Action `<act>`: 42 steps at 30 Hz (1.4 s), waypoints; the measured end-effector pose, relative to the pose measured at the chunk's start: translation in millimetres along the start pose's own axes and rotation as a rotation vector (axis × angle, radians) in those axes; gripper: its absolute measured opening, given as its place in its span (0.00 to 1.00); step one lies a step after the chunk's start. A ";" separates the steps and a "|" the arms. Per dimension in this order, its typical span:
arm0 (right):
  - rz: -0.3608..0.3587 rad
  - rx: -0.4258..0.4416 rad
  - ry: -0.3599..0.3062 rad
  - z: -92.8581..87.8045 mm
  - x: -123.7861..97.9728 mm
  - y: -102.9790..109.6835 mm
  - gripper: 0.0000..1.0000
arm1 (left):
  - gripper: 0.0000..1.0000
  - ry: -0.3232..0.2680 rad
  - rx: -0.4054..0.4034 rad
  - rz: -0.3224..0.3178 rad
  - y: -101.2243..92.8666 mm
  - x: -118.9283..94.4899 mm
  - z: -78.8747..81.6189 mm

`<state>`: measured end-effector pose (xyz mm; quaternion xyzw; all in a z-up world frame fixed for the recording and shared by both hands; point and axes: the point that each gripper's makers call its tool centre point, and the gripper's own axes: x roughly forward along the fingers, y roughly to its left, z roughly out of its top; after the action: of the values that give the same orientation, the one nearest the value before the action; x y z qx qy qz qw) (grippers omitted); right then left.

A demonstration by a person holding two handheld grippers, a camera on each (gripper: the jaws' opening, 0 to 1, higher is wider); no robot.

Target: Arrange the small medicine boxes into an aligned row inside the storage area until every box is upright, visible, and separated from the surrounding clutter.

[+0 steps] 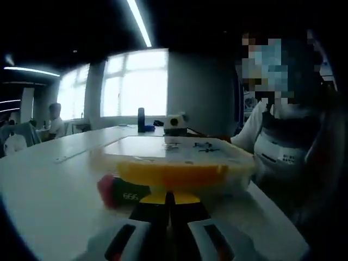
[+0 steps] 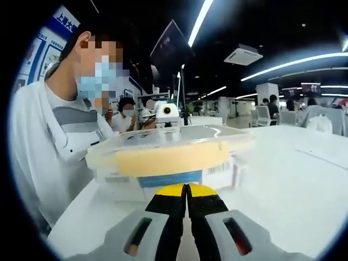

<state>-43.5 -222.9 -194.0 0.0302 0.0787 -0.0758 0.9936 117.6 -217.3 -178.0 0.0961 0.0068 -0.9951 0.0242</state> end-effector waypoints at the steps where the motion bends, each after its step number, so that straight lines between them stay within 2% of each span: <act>1: -0.001 -0.005 0.003 -0.7 0.9 0.2 0.00 | 0.00 0.008 0.004 -0.003 -2.4 1.6 -1.5; 10: -0.005 -0.017 0.014 -2.4 4.1 -0.6 0.00 | 0.00 0.024 -0.006 -0.022 -16.1 11.1 -6.5; 21: -0.013 -0.028 0.025 -3.2 1.6 -5.8 0.00 | 0.00 0.022 -0.016 -0.026 -14.6 10.5 -7.9; 23: -0.037 -0.077 0.070 -8.4 -0.4 -9.9 0.00 | 0.00 0.021 -0.018 -0.028 -14.5 10.6 -8.0; 25: -0.051 -0.099 0.084 -9.9 -3.2 -10.6 0.00 | 0.00 0.021 -0.016 -0.030 -15.2 11.6 -8.0; 27: -0.076 -0.101 0.066 -4.7 -10.1 -16.1 0.00 | 0.00 0.026 -0.010 -0.032 -15.8 12.0 -8.6; 32: -0.169 -0.063 -0.070 22.4 -27.8 -33.8 0.00 | 0.00 0.027 -0.012 -0.036 -15.6 11.6 -9.5; 35: -0.153 -0.050 -0.085 24.4 -27.8 -31.0 0.00 | 0.00 0.026 -0.014 -0.037 -15.1 11.1 -9.5; 42: -0.065 -0.078 -0.084 25.7 -15.2 -9.9 0.00 | 0.00 0.026 -0.018 -0.038 -15.6 11.5 -10.0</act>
<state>-56.0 -232.3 -166.8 -0.0146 0.0406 -0.1059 0.9934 107.5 -202.1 -189.9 0.1087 0.0178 -0.9939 0.0059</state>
